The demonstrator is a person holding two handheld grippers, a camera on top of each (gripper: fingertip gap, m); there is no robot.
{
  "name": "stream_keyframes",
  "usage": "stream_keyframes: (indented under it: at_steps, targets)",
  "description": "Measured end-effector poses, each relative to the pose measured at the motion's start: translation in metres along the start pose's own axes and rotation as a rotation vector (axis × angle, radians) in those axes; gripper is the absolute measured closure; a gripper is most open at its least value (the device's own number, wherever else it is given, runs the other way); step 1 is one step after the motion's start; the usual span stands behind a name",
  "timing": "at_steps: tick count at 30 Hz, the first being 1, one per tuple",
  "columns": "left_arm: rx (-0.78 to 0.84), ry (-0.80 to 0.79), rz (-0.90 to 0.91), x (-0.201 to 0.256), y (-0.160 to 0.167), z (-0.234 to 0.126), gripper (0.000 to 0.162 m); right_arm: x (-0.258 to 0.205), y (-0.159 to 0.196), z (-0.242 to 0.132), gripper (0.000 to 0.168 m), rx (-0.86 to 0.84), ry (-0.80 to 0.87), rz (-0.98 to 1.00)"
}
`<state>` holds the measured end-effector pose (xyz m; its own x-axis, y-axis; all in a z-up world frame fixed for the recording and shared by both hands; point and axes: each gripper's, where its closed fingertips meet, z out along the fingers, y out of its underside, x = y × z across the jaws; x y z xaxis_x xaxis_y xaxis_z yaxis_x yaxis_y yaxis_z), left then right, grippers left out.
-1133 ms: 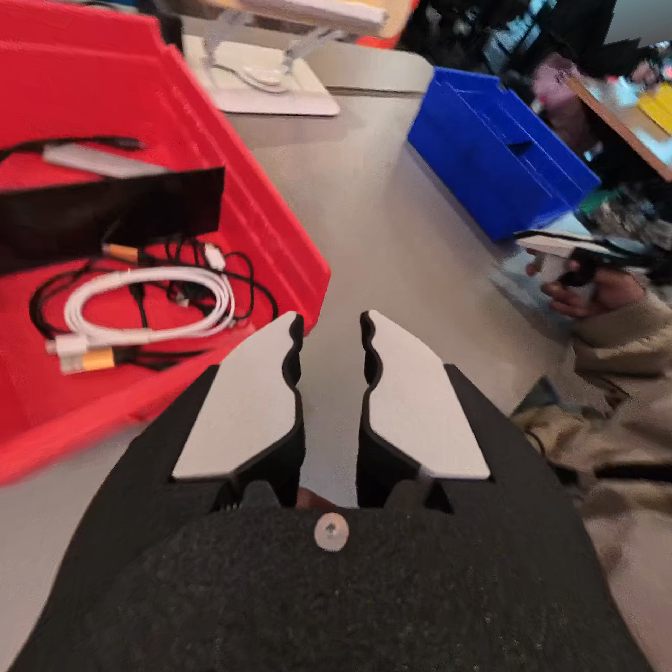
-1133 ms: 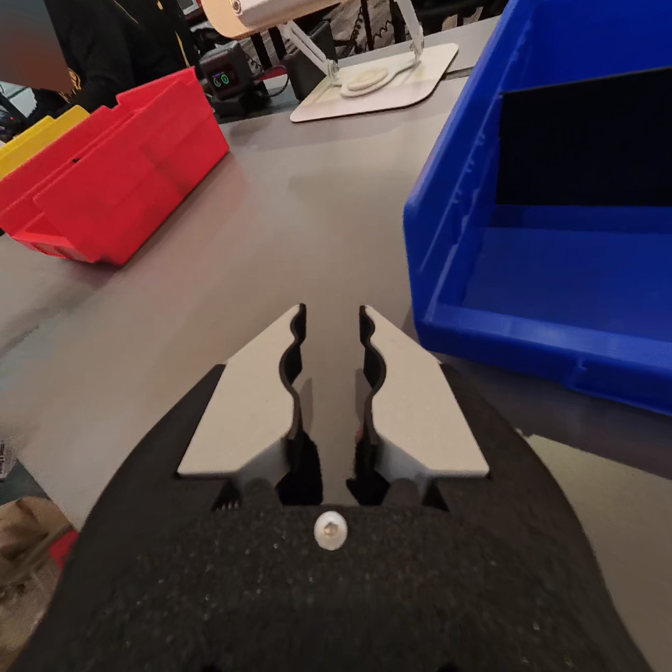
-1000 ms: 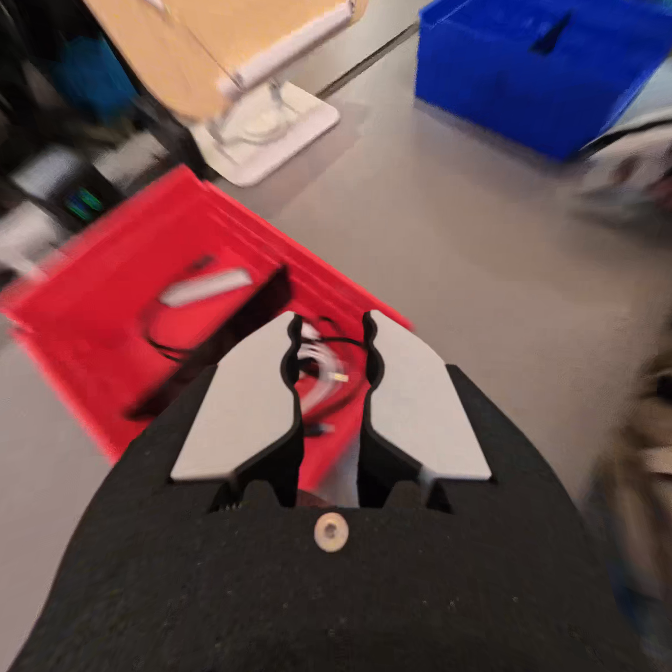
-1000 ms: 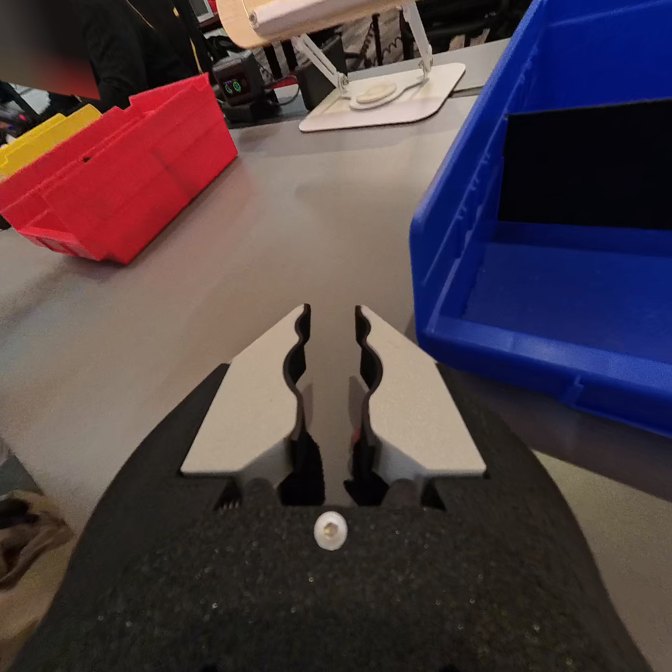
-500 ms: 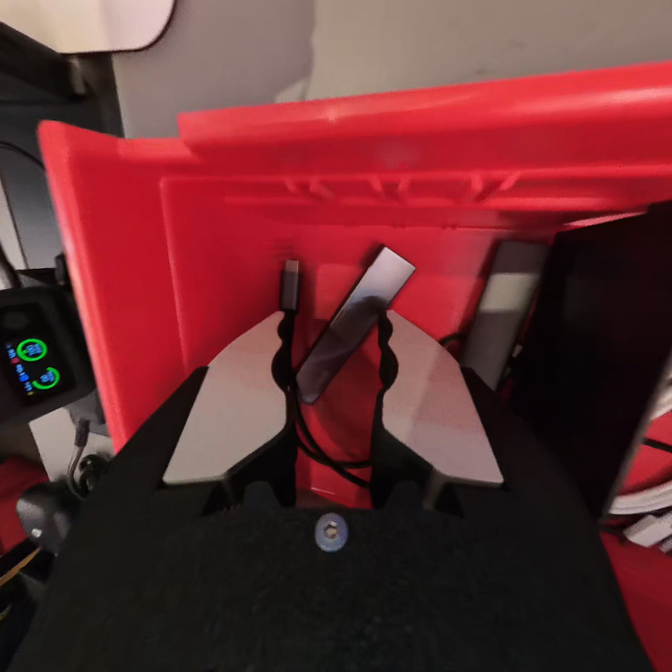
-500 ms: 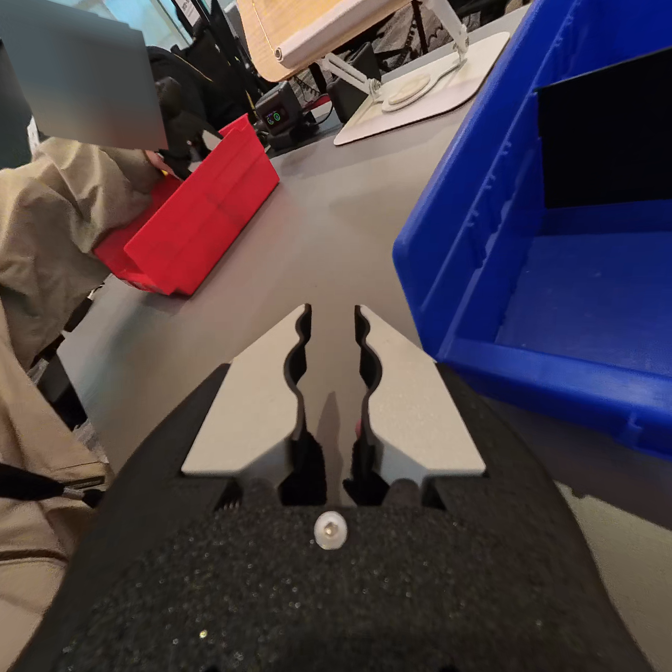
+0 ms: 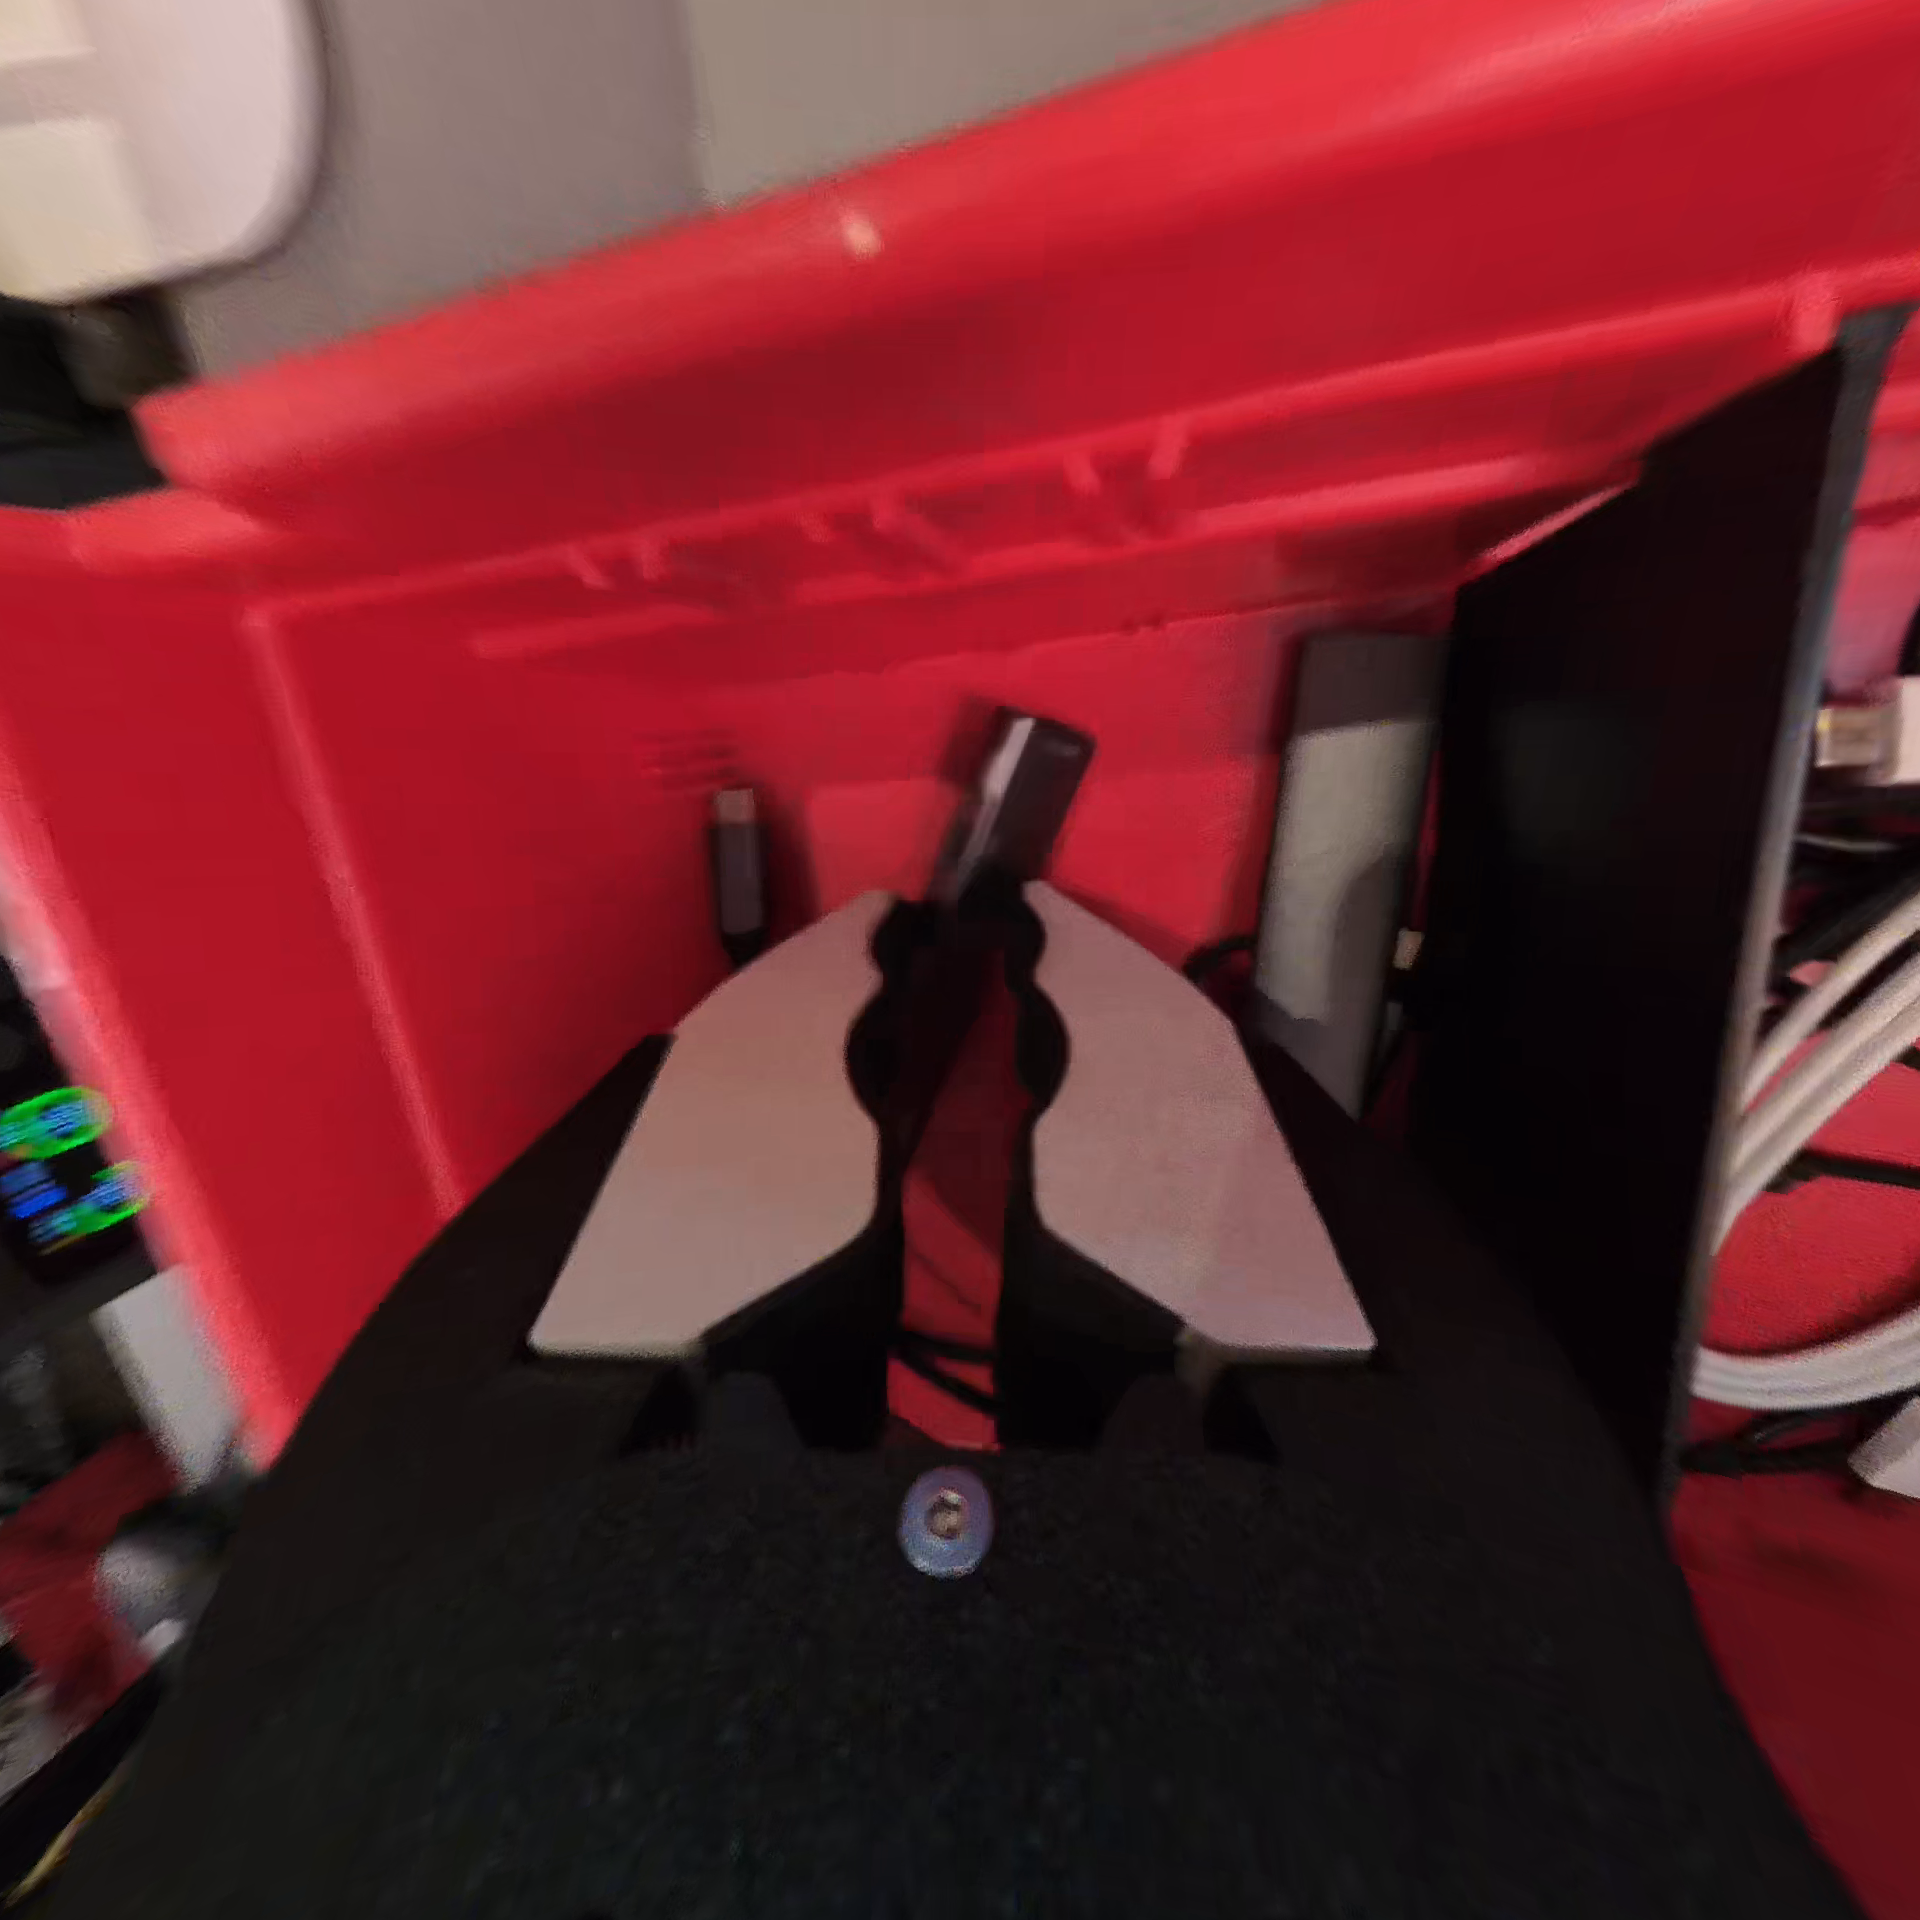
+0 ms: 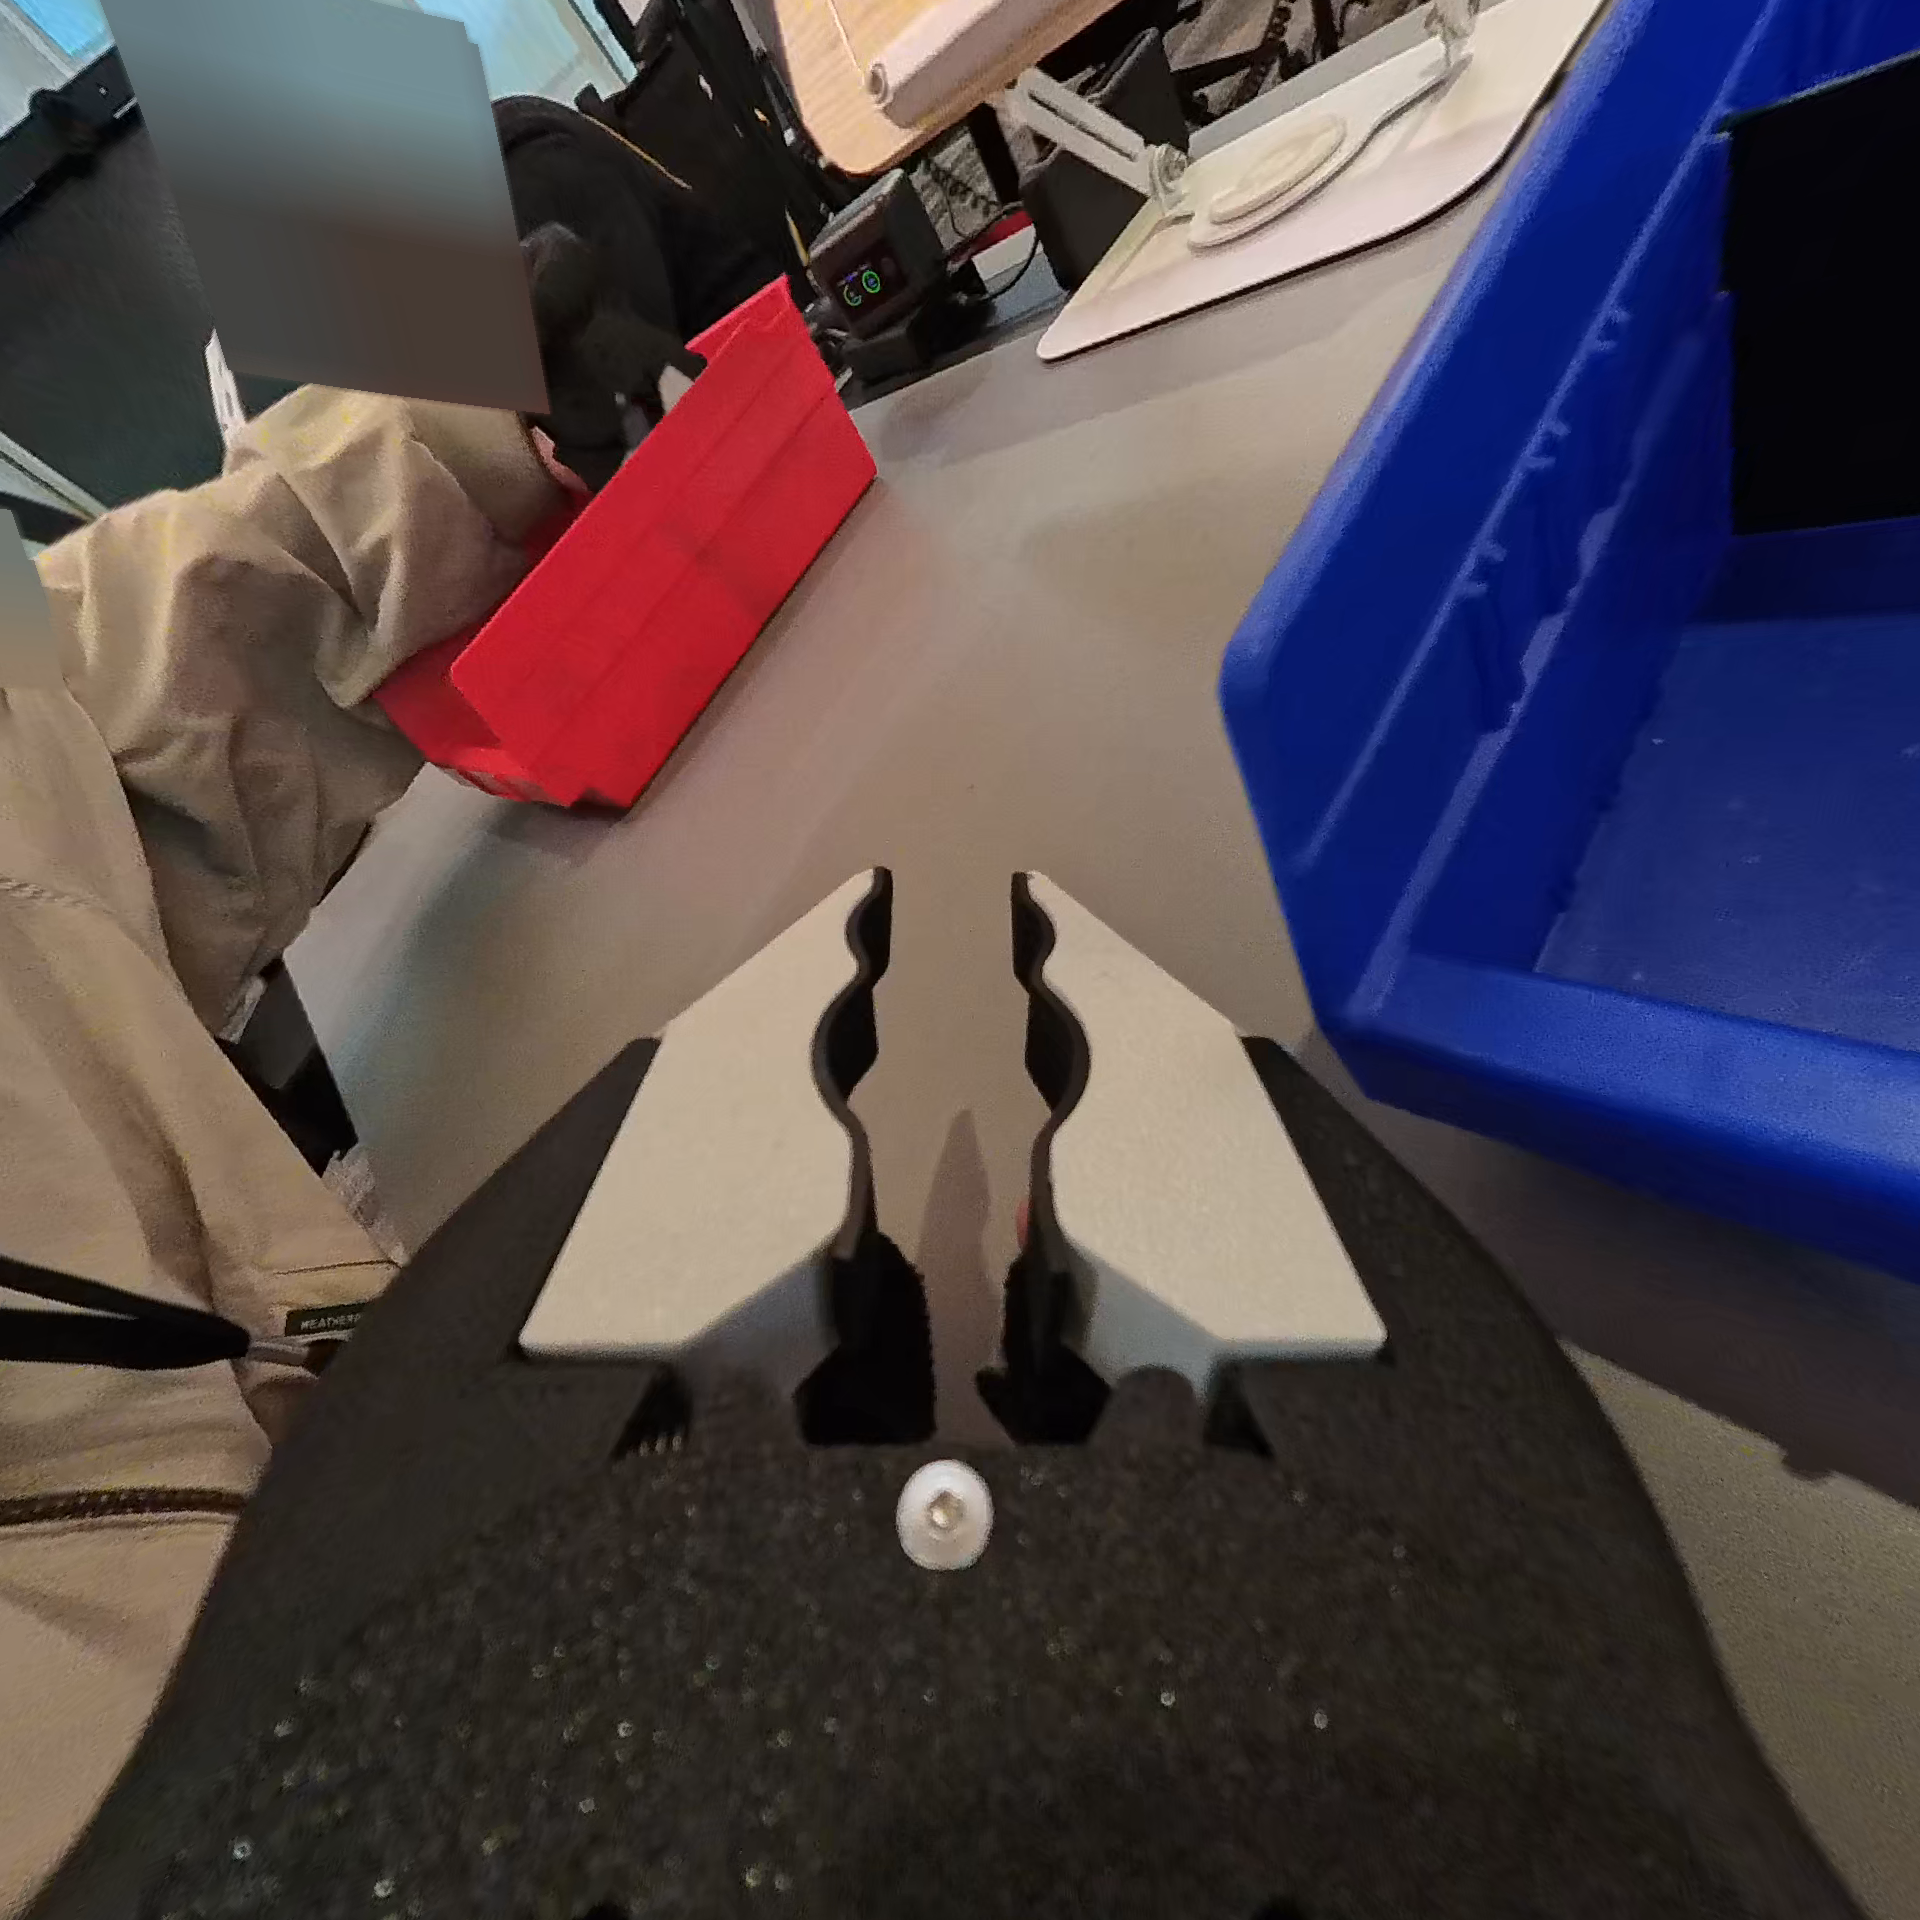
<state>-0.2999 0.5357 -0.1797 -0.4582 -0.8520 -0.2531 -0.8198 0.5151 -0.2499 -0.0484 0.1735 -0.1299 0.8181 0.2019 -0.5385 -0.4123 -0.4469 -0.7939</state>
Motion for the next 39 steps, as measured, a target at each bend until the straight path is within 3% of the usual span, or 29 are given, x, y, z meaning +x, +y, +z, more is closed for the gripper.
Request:
stream_keyframes:
  at_steps: [7,10,13,16,22,31,34,39]
  targets:
    - [0.121,-0.291,-0.014,-0.004,-0.013,-0.058,0.153,-0.019,0.007,-0.001,0.147,-0.016,-0.014,-0.058]
    - [0.191,-0.455,-0.034,-0.01,-0.023,-0.105,0.153,-0.025,0.007,-0.001,0.148,-0.016,-0.011,-0.095]
    - [0.35,-0.647,-0.091,-0.022,-0.043,-0.175,0.155,-0.034,0.007,0.001,0.148,-0.014,-0.02,-0.123]
    - [0.609,-0.74,-0.234,-0.035,-0.059,-0.243,0.154,-0.044,0.01,0.003,0.148,-0.015,-0.038,-0.142]
    - [0.848,-0.791,-0.374,-0.047,-0.065,-0.298,0.155,-0.058,0.015,0.0,0.148,-0.018,-0.033,-0.219]
    - [0.773,-0.979,-0.141,-0.029,-0.131,-0.383,0.155,-0.061,-0.027,0.004,0.127,-0.018,0.064,-0.34]
    - [0.724,-0.898,-0.017,-0.005,-0.171,-0.378,0.155,-0.091,-0.061,0.006,0.123,0.02,-0.02,-0.389]
    - [0.557,-0.684,0.259,0.066,-0.249,-0.301,0.155,-0.151,-0.122,0.003,0.119,0.121,-0.145,-0.597]
